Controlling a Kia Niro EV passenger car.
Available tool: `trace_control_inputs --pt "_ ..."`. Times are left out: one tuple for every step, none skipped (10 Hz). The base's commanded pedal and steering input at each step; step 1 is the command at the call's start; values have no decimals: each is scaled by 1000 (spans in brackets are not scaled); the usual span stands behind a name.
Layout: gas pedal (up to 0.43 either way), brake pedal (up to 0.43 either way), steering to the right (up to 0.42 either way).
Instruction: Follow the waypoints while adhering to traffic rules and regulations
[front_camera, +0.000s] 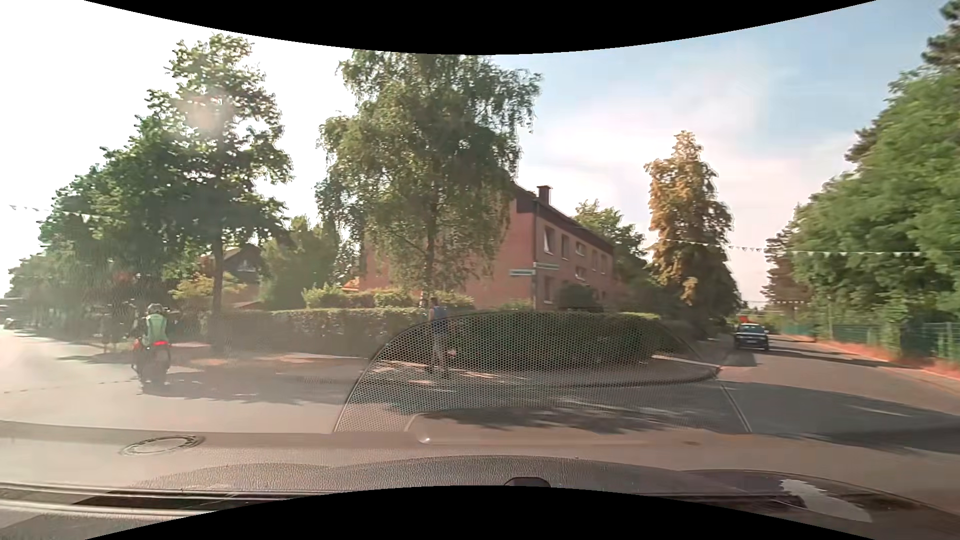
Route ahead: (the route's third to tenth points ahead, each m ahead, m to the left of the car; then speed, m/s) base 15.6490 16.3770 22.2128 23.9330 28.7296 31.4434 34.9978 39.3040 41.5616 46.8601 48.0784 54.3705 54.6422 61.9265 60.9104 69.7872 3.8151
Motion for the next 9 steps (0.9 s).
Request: trace_control_inputs --pt "177 0 -634" --pt "177 0 -614" --pt "177 0 -597" --pt "177 0 -575" --pt "177 0 -545" --pt "177 0 -511" --pt "177 0 -480" --pt "177 0 -443" --pt "189 0 -409"
